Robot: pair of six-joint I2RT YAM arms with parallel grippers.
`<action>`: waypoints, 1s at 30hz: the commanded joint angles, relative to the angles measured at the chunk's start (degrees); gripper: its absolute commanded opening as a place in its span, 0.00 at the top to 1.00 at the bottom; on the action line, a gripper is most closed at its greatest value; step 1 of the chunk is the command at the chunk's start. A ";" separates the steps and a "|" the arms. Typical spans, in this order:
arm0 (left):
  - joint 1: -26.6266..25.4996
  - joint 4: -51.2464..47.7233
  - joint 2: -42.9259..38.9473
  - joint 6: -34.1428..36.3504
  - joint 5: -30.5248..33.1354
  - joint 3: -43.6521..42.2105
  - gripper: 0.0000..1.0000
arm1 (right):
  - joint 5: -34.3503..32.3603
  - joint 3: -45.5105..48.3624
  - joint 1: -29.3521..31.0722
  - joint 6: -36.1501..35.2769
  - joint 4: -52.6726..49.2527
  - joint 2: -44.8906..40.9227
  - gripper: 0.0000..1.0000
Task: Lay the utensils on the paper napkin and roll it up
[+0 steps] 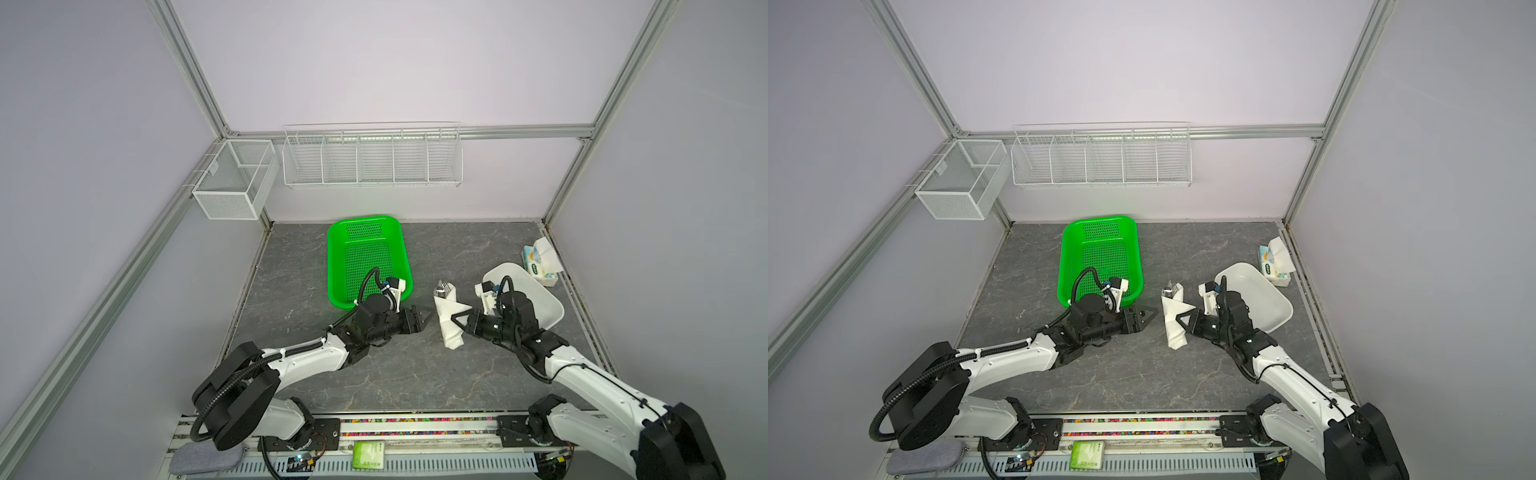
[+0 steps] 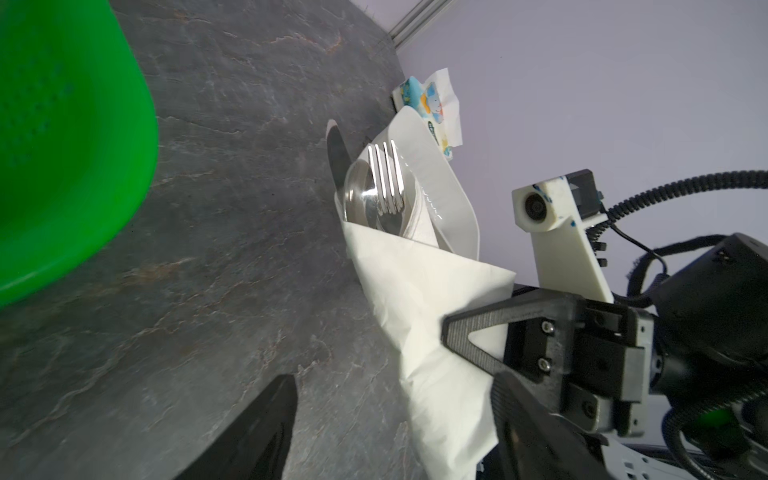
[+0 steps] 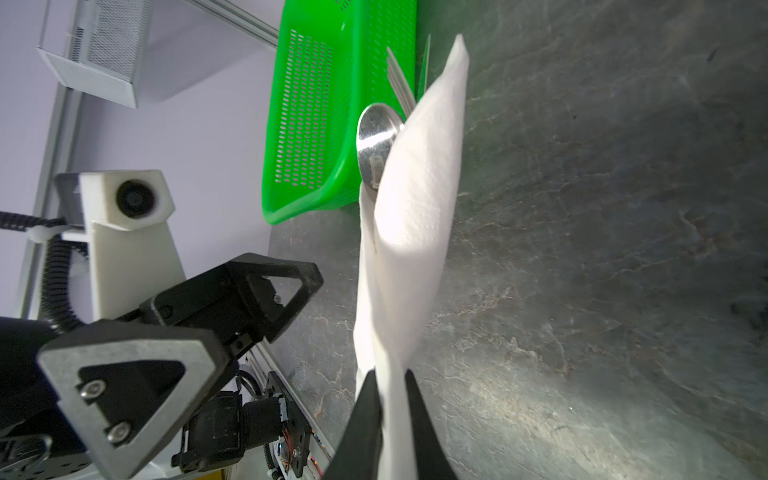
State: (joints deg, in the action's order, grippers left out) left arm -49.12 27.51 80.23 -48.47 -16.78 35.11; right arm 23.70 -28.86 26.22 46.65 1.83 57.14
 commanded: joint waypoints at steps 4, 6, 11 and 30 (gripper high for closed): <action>0.27 9.40 4.48 -3.89 -7.79 3.39 0.24 | 3.17 -3.96 -0.29 -0.19 2.50 -2.60 0.88; 0.28 11.69 5.51 -5.31 -8.49 3.30 0.23 | 3.81 -4.33 -0.35 0.29 3.64 -2.98 0.88; 0.42 18.50 7.38 -9.00 -9.77 3.62 0.23 | 4.91 -5.06 -0.32 0.65 4.39 -3.72 0.88; 0.71 28.34 13.16 -16.90 -12.30 7.35 0.28 | 9.20 -4.44 -0.15 3.76 10.54 -4.99 0.88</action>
State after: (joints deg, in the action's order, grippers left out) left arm -48.64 52.29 92.92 -63.46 -27.62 39.94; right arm 30.65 -32.16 26.06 49.30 7.62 52.73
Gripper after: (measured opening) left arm 0.729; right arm 0.123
